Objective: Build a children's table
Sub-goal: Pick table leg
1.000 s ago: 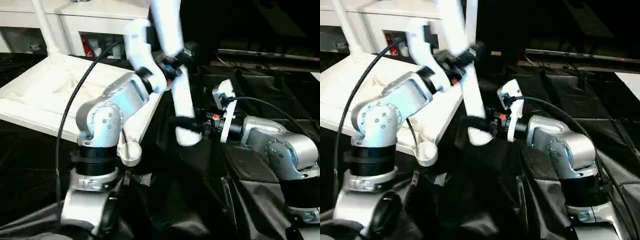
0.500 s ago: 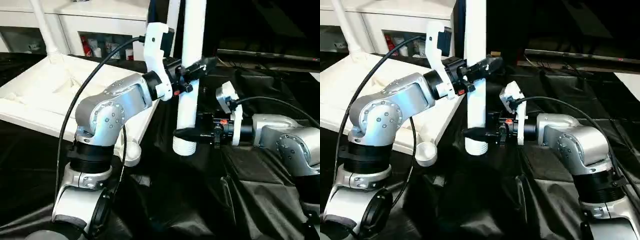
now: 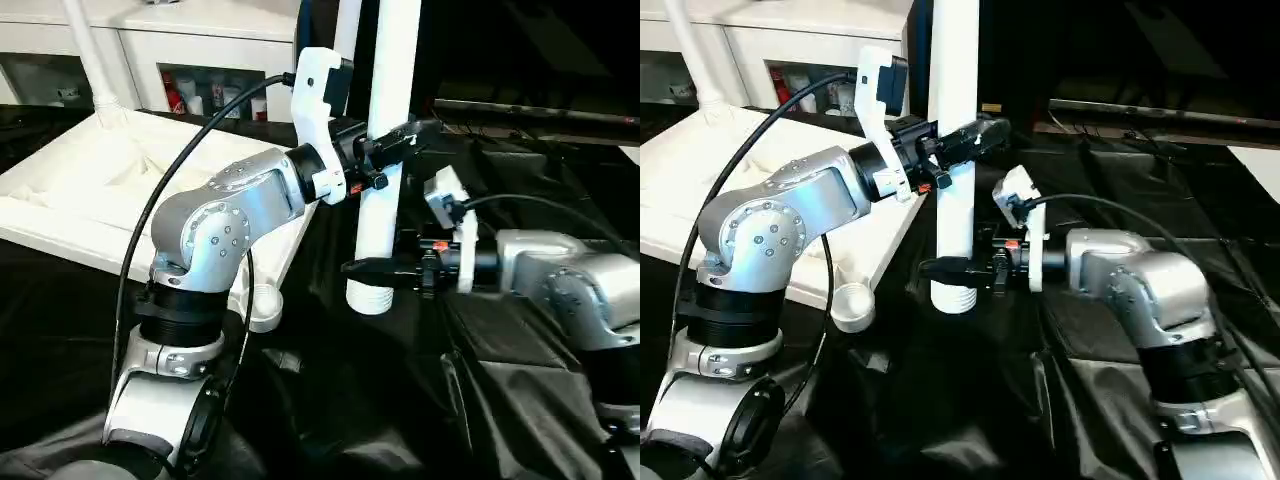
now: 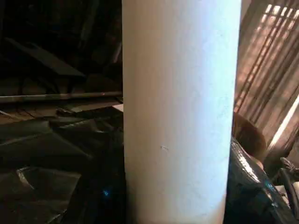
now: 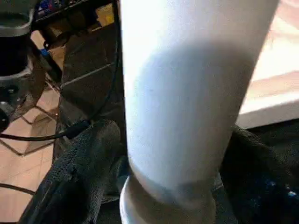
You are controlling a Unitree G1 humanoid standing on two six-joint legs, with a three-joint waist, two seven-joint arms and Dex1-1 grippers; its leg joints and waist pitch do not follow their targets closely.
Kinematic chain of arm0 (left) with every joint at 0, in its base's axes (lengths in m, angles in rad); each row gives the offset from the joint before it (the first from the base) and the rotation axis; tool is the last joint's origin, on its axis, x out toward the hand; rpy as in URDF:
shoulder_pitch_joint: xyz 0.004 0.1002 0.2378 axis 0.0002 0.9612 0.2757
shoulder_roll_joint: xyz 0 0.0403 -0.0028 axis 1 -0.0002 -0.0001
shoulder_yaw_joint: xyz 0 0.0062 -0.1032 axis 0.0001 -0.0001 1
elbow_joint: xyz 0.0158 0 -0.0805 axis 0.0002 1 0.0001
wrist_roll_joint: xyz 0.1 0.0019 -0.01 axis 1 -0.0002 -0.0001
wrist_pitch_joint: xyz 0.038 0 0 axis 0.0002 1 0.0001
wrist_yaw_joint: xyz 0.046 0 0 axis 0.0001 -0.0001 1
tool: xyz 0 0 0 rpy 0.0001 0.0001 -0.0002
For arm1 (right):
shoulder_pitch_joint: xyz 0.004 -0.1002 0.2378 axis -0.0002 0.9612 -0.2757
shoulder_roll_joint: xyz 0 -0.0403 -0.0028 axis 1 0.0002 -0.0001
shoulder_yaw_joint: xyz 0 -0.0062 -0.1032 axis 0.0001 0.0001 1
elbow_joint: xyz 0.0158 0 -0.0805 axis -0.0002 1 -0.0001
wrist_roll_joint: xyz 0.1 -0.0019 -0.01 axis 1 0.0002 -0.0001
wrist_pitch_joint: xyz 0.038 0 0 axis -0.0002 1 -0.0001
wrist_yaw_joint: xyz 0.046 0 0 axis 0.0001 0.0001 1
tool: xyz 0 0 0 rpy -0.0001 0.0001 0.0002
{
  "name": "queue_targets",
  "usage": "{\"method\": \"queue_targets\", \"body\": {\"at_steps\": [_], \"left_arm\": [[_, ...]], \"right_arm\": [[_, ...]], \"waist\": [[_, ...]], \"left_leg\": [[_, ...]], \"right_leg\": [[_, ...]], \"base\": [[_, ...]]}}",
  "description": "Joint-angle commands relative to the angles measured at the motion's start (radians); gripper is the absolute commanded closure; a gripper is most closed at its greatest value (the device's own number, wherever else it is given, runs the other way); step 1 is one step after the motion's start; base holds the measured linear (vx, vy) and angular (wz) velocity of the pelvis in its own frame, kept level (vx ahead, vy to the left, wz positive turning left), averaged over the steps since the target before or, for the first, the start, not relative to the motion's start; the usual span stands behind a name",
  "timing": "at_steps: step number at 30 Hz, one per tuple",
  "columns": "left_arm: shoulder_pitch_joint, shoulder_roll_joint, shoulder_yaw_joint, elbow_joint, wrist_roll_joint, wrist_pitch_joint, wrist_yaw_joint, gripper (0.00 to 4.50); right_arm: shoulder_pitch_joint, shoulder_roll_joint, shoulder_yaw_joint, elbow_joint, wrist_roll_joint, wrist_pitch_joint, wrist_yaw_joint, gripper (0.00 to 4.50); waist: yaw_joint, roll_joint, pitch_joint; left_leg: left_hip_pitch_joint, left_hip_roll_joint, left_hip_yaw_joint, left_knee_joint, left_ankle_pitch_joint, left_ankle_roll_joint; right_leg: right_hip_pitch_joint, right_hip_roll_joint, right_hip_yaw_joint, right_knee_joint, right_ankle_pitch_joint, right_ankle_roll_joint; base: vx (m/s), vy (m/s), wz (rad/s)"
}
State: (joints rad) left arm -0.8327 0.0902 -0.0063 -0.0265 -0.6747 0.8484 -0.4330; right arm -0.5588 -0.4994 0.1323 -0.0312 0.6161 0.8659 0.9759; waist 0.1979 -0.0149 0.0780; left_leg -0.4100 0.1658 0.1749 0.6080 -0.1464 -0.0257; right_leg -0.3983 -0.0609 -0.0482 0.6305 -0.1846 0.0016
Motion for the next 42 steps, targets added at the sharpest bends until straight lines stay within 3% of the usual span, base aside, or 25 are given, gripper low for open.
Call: {"method": "queue_targets", "body": {"at_steps": [1,7,13,23,32,34,38,42], "left_arm": [[-0.024,0.001,0.001,-0.018,-0.007,0.005,-0.010,2.69],[-0.031,-0.012,0.008,-0.013,-0.018,0.010,-0.013,2.69],[-0.037,-0.014,0.006,-0.009,-0.021,0.012,-0.017,2.69],[-0.037,-0.014,0.015,-0.017,-0.017,0.016,-0.009,2.69],[-0.041,-0.029,0.042,-0.007,-0.027,0.014,0.006,2.69],[-0.045,-0.033,0.059,-0.009,-0.060,0.042,-0.002,2.13],[-0.040,-0.048,0.073,-0.029,-0.092,0.046,-0.004,1.82],[-0.041,-0.095,0.122,-0.007,-0.090,-0.073,0.001,1.51]], "right_arm": [[-0.024,-0.002,0.000,0.005,-0.008,0.011,-0.007,1.59],[-0.017,0.001,-0.002,0.012,-0.009,0.014,-0.009,2.07],[-0.012,0.001,-0.005,0.011,-0.007,0.014,-0.007,2.53],[-0.017,0.009,0.001,0.023,-0.010,0.005,-0.001,2.59],[-0.015,0.017,-0.001,0.023,-0.010,-0.001,-0.003,2.59],[-0.013,0.020,-0.007,0.022,-0.009,-0.005,-0.007,2.59],[-0.004,0.035,-0.025,0.017,0.000,-0.018,-0.016,2.59],[0.015,0.079,-0.068,0.005,0.029,-0.036,-0.054,2.59]], "waist": [[-0.002,-0.015,-0.088],[-0.001,-0.008,-0.089],[-0.002,-0.008,-0.088],[0.000,-0.014,-0.088],[0.000,-0.011,-0.089],[0.000,-0.010,-0.088],[0.000,-0.005,-0.089],[0.003,0.002,-0.089]], "left_leg": [[0.033,0.061,-0.024,-0.065,-0.208,-0.034],[0.033,0.061,-0.026,-0.066,-0.213,-0.040],[0.034,0.061,-0.027,-0.066,-0.224,-0.042],[0.033,0.061,-0.026,-0.066,-0.213,-0.036],[0.032,0.061,-0.026,-0.066,-0.215,-0.039],[0.032,0.060,-0.026,-0.065,-0.216,-0.039],[0.032,0.061,-0.027,-0.066,-0.228,-0.042],[0.032,0.062,-0.029,-0.066,-0.242,-0.041]], "right_leg": [[0.037,-0.092,0.043,-0.082,-0.274,-0.143],[0.036,-0.092,0.043,-0.081,-0.268,-0.141],[0.037,-0.091,0.043,-0.082,-0.266,-0.145],[0.037,-0.093,0.043,-0.081,-0.268,-0.148],[0.038,-0.093,0.043,-0.081,-0.262,-0.146],[0.038,-0.093,0.042,-0.081,-0.266,-0.149],[0.037,-0.092,0.042,-0.081,-0.258,-0.162],[0.038,-0.095,0.042,-0.086,-0.255,-0.163]], "base": [[0.000,0.000,0.00],[0.000,0.000,0.00],[0.000,0.000,0.00],[0.000,0.000,0.00],[0.000,0.000,0.00],[0.000,0.000,0.00],[0.000,0.000,0.00],[0.000,0.000,0.00]]}}
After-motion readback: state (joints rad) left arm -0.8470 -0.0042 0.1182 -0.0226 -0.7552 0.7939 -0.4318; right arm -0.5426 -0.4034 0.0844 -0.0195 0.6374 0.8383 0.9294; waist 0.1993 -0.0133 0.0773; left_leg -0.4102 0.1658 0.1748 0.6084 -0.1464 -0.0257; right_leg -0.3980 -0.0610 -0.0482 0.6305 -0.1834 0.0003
